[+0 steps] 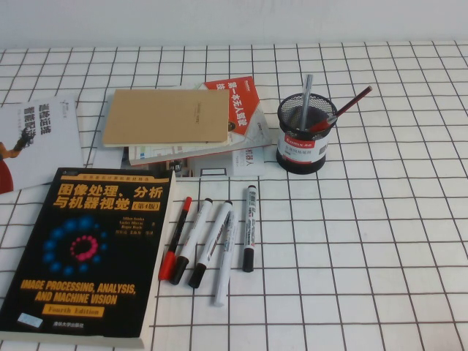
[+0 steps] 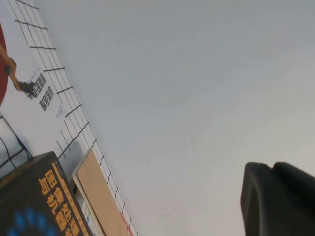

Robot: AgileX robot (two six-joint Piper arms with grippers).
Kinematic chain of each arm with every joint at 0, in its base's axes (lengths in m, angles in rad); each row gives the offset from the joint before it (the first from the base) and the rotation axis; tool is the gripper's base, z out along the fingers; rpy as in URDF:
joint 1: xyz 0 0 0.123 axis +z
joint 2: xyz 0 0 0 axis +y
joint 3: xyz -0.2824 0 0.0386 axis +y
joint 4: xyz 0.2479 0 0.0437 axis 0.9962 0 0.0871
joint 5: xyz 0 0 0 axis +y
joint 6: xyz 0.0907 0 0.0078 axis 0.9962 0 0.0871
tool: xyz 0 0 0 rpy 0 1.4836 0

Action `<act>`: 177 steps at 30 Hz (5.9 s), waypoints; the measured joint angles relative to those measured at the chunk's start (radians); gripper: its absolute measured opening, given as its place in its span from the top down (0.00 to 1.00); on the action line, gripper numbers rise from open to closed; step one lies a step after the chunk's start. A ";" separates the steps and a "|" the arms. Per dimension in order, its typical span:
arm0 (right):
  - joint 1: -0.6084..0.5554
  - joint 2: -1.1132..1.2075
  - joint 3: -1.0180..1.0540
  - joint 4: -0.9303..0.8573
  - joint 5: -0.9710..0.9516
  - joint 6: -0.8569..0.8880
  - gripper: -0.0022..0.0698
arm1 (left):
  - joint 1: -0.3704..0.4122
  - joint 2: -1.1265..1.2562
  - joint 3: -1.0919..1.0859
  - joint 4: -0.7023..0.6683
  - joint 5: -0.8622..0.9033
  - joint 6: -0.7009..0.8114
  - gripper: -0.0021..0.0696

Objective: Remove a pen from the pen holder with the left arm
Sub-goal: 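Take a marker out of the pen holder and lay it on the table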

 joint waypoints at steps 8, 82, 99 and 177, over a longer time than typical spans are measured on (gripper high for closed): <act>0.000 0.000 0.000 0.000 0.000 0.000 0.99 | 0.000 0.002 -0.073 0.146 0.190 0.131 0.97; 0.000 0.000 0.000 0.000 0.000 0.000 0.99 | -0.550 2.112 -1.547 -0.596 0.540 2.462 0.33; 0.000 0.000 0.000 0.000 0.000 0.000 0.99 | -0.550 2.177 -1.646 -0.598 0.545 2.502 0.47; 0.000 0.000 0.000 0.000 0.000 0.000 0.99 | -0.417 1.852 -1.648 0.847 1.134 0.325 0.88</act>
